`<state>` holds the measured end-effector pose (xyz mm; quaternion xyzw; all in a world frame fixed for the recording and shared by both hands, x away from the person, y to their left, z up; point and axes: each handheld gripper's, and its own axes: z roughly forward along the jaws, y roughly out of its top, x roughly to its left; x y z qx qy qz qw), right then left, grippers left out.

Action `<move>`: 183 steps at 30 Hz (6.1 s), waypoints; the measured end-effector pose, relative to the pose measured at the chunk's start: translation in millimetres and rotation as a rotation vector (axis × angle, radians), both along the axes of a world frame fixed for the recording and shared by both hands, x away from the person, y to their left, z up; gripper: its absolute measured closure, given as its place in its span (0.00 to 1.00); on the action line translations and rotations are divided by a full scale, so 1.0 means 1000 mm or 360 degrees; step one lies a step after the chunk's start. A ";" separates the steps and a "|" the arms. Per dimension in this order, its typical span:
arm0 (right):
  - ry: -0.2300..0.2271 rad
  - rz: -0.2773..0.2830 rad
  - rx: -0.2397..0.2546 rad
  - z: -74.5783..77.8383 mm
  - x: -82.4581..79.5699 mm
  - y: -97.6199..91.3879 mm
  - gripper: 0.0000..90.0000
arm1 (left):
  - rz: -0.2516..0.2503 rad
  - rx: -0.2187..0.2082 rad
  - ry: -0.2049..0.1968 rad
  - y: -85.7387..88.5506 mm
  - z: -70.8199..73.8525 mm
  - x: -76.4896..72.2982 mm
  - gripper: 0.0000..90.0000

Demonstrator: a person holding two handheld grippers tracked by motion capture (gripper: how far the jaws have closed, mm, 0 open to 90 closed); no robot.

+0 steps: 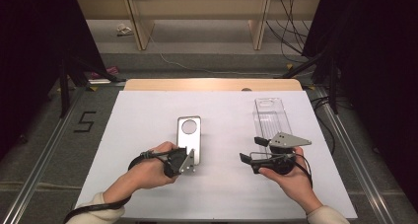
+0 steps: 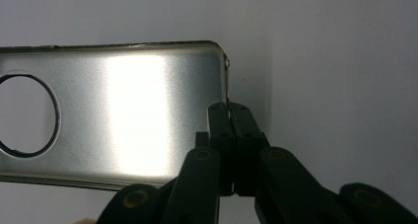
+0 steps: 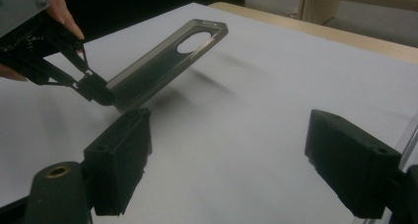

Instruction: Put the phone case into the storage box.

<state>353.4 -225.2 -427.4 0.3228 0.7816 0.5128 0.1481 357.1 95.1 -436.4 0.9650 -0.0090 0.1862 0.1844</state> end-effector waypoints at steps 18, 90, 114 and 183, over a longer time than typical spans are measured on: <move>0.0006 0.0018 0.0033 0.002 0.013 0.019 0.22 | -0.0021 -0.0007 -0.0002 -0.005 0.004 -0.004 0.98; 0.0355 -0.0023 0.0017 -0.018 0.095 0.109 0.42 | -0.0135 -0.0015 -0.0024 -0.020 0.011 -0.016 0.98; 0.0363 -0.0026 0.0057 -0.010 0.096 0.106 0.73 | -0.0144 -0.0006 -0.0013 -0.023 0.006 -0.017 0.99; 0.0256 -0.0138 0.0334 0.030 0.074 0.104 0.95 | 0.0094 -0.0455 0.0020 -0.004 0.013 -0.008 0.69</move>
